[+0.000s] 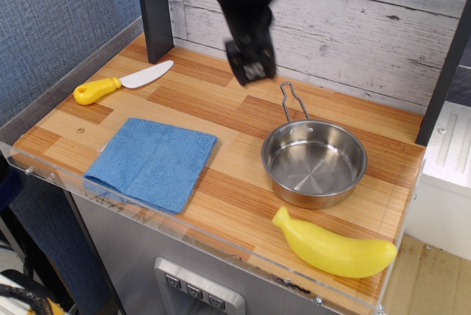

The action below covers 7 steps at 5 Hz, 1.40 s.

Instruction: PUTTIN THE VESSIL NEAR BY BANANA

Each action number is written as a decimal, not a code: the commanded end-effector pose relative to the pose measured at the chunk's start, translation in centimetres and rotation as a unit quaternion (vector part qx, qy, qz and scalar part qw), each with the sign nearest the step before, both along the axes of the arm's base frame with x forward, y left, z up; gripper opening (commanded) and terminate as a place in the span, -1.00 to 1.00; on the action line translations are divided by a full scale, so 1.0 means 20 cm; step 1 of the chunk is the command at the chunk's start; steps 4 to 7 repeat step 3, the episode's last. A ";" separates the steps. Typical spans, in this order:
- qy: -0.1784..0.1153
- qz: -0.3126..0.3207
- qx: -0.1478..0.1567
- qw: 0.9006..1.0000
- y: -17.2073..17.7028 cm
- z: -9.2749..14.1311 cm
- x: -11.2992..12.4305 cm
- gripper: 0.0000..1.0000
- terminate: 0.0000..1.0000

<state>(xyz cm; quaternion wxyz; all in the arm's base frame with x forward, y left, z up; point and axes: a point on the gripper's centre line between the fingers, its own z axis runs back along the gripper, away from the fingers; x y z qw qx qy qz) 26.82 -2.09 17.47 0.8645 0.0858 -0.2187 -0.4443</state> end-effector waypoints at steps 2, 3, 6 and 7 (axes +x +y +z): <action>-0.021 -0.004 -0.002 1.000 0.02 0.05 -0.03 1.00 -1.00; -0.021 -0.004 -0.002 1.000 0.02 0.05 -0.03 1.00 1.00; -0.021 -0.004 -0.002 1.000 0.02 0.05 -0.03 1.00 1.00; -0.021 -0.004 -0.002 1.000 0.02 0.05 -0.03 1.00 1.00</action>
